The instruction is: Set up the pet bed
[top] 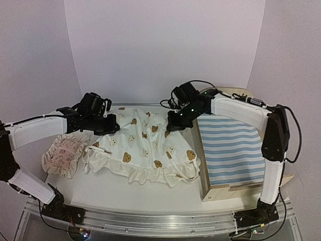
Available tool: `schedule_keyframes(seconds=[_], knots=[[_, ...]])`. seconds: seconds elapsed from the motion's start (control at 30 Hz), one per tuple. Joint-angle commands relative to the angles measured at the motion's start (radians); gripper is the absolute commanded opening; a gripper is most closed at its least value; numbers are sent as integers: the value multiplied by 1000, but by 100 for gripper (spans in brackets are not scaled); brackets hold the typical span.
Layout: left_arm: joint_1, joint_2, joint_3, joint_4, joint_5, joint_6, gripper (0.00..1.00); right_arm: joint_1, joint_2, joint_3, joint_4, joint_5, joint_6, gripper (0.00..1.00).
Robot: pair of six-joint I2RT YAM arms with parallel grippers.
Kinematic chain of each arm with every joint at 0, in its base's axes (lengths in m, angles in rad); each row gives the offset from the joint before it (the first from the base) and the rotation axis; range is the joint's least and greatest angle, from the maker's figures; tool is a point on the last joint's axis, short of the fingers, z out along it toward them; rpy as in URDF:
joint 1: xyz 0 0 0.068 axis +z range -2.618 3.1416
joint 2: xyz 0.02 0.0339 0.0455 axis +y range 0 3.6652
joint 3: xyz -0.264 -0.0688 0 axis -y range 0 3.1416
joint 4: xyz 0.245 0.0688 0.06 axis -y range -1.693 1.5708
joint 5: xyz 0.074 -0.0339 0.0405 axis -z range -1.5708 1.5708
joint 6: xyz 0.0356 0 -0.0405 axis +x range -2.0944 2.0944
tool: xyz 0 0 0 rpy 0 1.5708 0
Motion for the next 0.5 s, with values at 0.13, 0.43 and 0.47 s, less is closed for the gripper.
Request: schedule_keyframes(seconds=[0.13,0.43,0.47], knots=[[-212,78,293,-1,-86,22,0,-93,-302,139,-231,258,-164,0],[-409,395,654,34,-79,20,0,-307,-527,43,-324,432,-257,0],[-427,432,684,44,-71,15,0,-324,-546,23,-328,463,-273,0]])
